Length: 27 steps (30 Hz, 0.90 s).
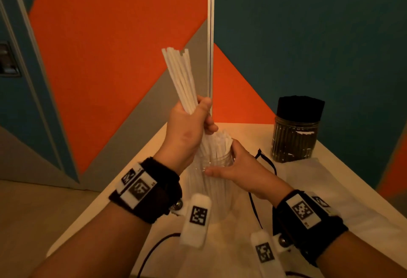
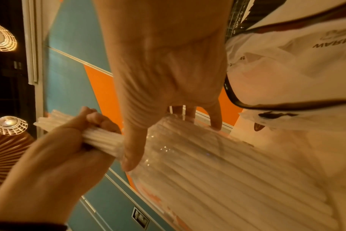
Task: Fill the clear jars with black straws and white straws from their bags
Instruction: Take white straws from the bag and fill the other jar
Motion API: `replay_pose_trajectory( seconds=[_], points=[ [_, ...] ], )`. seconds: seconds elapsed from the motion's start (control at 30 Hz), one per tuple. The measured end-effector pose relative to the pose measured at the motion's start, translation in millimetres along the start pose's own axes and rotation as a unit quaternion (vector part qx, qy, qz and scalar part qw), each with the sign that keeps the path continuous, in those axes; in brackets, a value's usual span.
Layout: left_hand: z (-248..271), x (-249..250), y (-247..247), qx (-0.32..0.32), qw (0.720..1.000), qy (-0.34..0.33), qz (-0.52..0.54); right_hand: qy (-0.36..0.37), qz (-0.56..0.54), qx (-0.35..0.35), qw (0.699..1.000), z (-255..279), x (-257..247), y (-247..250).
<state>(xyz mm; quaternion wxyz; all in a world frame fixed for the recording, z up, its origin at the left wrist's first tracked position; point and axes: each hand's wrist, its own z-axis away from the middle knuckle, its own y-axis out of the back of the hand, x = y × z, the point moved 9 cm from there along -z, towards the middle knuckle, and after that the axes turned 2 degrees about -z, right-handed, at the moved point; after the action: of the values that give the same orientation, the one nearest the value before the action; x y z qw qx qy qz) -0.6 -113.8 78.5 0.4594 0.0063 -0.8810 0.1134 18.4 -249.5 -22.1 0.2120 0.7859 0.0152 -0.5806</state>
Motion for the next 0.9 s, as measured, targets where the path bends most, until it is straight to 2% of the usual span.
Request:
replay_pose_trajectory(
  seconds=[0.07, 0.13, 0.2, 0.3, 0.43, 0.47, 0.6, 0.7, 0.8, 0.9],
  points=[
    [0.2, -8.4, 4.3, 0.005, 0.996, -0.024, -0.086, -0.003, 0.001, -0.001, 1.0, -0.3, 0.7, 0.4],
    [0.8, -14.0, 11.1, 0.02, 0.975, -0.059, -0.212, -0.004, 0.007, -0.002, 1.0, -0.9, 1.4, 0.7],
    [1.2, -18.5, 17.4, 0.03, 0.962, -0.072, -0.263, -0.005, 0.01, -0.005, 1.0, -1.9, 2.5, 0.3],
    [-2.4, -27.3, 23.3, 0.018, 0.969, -0.047, -0.241, -0.005, 0.014, -0.008, 1.0, -2.8, 4.6, 0.5],
    [0.1, -46.3, 21.0, -0.055, 0.971, 0.016, -0.233, -0.009, 0.016, -0.018, 1.0, -5.4, 4.5, 0.3],
    [2.9, -46.7, 18.3, -0.071, 0.968, 0.008, -0.239, -0.011, 0.015, -0.022, 1.0, -6.2, 3.6, 0.2],
    [14.7, -30.8, 6.2, -0.1, 0.948, -0.105, -0.284, -0.028, 0.008, -0.046, 0.999, -7.0, -1.0, -0.3],
    [15.4, -37.2, 7.2, -0.112, 0.95, -0.079, -0.28, -0.029, -0.005, -0.034, 0.999, -6.7, -3.0, 2.8],
    [15.6, -37.1, 9.4, -0.111, 0.968, -0.052, -0.22, -0.035, -0.005, -0.03, 0.999, -5.5, -3.1, 3.3],
    [6.5, -23.0, 15.2, -0.071, 0.974, -0.063, -0.207, -0.045, -0.007, -0.031, 0.998, -5.5, -1.4, 3.3]
  ],
)
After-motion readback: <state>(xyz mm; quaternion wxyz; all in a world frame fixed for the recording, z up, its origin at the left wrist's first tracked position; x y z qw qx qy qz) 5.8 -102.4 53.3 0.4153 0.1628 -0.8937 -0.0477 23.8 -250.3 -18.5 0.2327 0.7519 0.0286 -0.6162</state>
